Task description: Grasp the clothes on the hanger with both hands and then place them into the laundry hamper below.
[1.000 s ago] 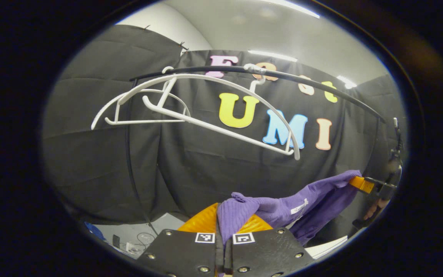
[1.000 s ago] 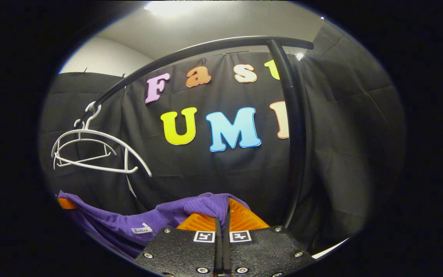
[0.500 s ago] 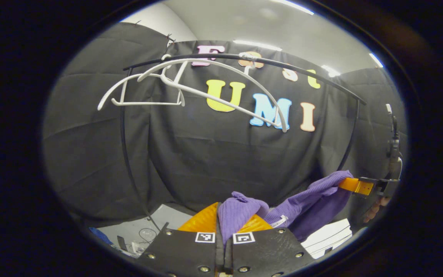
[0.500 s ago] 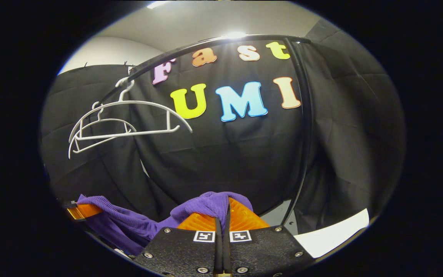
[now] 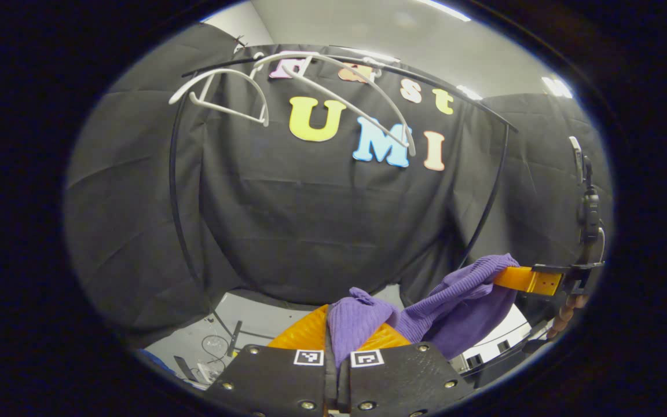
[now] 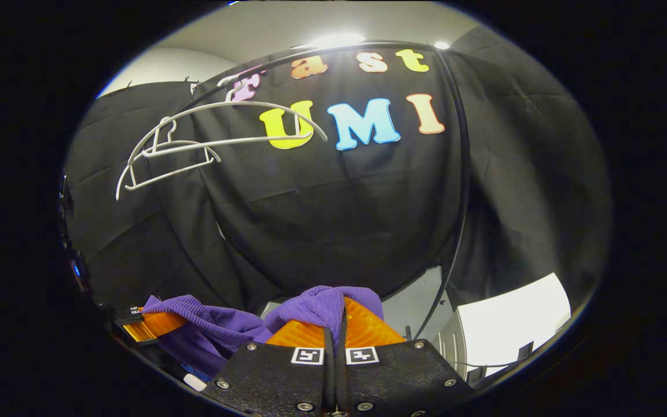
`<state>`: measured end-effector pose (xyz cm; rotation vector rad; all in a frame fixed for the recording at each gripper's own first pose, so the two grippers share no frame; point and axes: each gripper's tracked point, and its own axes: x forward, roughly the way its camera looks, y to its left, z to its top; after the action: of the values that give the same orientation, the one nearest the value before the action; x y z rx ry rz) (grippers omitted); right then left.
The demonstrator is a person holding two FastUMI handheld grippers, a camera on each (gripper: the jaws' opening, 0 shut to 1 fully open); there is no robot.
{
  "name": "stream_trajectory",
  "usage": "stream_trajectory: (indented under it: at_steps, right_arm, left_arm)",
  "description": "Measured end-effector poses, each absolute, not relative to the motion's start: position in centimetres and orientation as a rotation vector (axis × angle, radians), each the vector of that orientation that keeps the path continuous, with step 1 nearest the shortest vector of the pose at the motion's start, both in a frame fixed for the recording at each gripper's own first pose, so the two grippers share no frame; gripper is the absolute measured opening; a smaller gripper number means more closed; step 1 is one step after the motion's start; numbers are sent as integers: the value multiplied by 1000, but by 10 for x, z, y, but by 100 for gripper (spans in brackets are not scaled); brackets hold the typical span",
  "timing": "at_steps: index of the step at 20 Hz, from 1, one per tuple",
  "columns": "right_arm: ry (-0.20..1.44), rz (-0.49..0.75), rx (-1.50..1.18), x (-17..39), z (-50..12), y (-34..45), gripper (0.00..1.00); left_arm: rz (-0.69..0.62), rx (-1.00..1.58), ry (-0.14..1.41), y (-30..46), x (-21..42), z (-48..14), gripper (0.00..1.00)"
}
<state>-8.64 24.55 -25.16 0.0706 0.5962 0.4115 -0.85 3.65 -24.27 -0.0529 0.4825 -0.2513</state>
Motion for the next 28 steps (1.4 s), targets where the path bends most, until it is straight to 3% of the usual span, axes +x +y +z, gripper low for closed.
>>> stream_trajectory:
  at_steps: [3, 4, 6, 7, 8, 10, 12, 13, 20, 28]
  right_arm:
    - [671, 386, 54, -106, -285, 251, 0]
    - [687, 375, 45, -108, -294, 251, 0]
    - [720, 358, 37, -116, -311, 248, 0]
    - [742, 348, 31, -120, -323, 247, 0]
    - [766, 335, 27, -122, -336, 246, 0]
    - [824, 317, 32, -125, -364, 245, 0]
    - [873, 311, 39, -123, -387, 245, 0]
    - [889, 311, 37, -119, -393, 244, 0]
    - [976, 289, 32, -118, -451, 229, 1]
    - [1011, 295, -10, -115, -472, 222, 2]
  left_arm:
    - [-313, -32, 544, 34, -15, -278, 2]
    - [-335, -24, 559, 32, -16, -289, 7]
    - [-366, 2, 585, 31, -18, -311, 2]
    - [-378, 15, 602, 31, -19, -325, 7]
    - [-388, 23, 617, 30, -19, -337, 2]
    - [-387, 33, 666, 32, -18, -365, 7]
    - [-376, 35, 712, 35, -19, -389, 7]
    - [-369, 37, 730, 35, -18, -403, 2]
    - [-306, 43, 813, 37, -10, -460, 2]
    - [-306, 65, 832, 39, 1, -479, 2]
